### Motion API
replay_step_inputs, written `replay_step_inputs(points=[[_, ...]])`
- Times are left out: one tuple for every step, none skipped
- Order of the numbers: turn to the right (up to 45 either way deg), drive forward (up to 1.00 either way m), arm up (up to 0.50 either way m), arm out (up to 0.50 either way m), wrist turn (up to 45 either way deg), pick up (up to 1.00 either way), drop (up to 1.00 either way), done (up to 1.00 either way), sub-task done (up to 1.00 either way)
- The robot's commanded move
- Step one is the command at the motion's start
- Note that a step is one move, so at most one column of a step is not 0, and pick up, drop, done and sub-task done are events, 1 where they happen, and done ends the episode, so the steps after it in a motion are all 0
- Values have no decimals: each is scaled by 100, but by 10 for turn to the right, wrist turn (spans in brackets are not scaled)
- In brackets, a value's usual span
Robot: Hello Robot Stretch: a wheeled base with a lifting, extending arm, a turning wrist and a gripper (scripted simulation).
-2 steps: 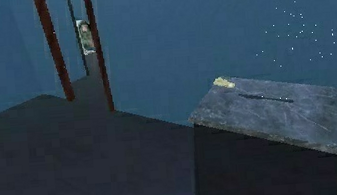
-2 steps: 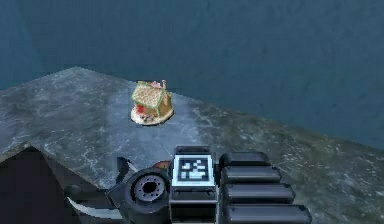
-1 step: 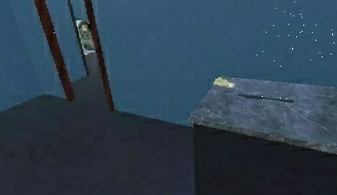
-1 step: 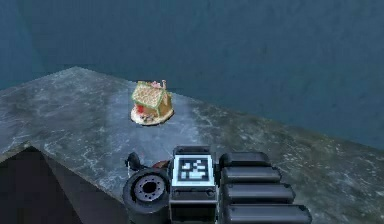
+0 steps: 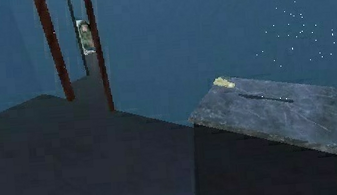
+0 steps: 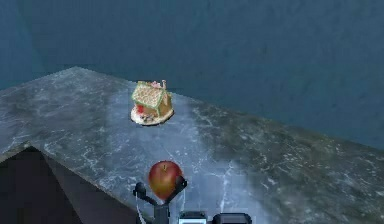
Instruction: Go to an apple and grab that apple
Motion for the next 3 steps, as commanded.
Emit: replay_step_inputs(points=[[0, 0, 0, 0, 0, 100, 0, 0, 0], [0, 0, 10, 0, 0, 0, 0, 0, 0], [0, 0, 0, 0, 0, 0, 0, 100, 0]])
